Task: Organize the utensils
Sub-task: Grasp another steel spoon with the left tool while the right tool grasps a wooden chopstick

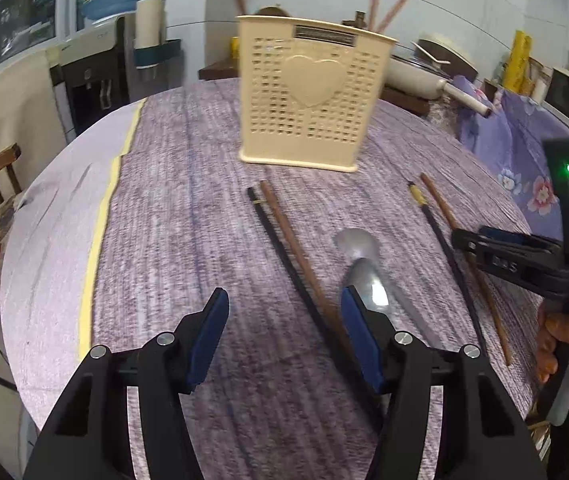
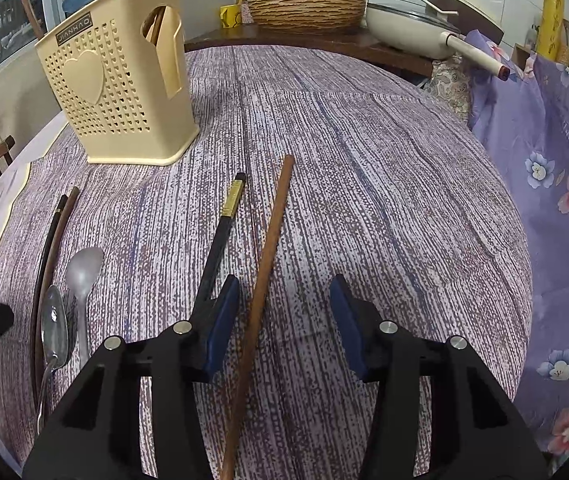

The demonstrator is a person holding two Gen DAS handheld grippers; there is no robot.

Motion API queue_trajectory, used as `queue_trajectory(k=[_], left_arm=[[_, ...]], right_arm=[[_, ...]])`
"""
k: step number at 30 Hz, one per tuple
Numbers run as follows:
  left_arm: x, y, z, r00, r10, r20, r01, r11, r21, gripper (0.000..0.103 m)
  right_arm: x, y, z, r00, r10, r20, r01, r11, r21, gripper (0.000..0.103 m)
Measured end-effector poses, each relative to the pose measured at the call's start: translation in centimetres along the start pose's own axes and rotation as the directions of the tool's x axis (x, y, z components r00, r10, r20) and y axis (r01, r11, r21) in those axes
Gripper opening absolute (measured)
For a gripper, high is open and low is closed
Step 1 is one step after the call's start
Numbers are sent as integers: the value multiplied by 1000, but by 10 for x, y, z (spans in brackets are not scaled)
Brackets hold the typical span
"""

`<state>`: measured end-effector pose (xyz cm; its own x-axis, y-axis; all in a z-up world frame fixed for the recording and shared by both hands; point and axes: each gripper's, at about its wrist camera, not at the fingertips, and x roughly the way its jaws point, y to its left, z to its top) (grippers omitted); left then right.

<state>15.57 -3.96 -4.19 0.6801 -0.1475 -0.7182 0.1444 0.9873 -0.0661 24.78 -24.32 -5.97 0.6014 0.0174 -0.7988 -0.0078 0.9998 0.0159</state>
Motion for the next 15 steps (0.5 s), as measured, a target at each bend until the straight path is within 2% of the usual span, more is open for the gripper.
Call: queue_trajectory(k=[6, 9, 15], left_arm=[[10, -32, -6, 1000, 10, -25, -8, 996, 90, 58], [16, -44, -9, 998, 44, -43, -38, 990, 136, 58], [23, -54, -12, 996, 68, -64, -57, 986, 155, 58]], right_arm=[[-2, -2, -4, 1000, 9, 12, -9, 1000, 5, 48], [-4, -4, -6, 1000, 16, 16, -16, 1000, 10, 48], [-4, -5, -8, 999, 23, 26, -23, 1000, 16, 48]])
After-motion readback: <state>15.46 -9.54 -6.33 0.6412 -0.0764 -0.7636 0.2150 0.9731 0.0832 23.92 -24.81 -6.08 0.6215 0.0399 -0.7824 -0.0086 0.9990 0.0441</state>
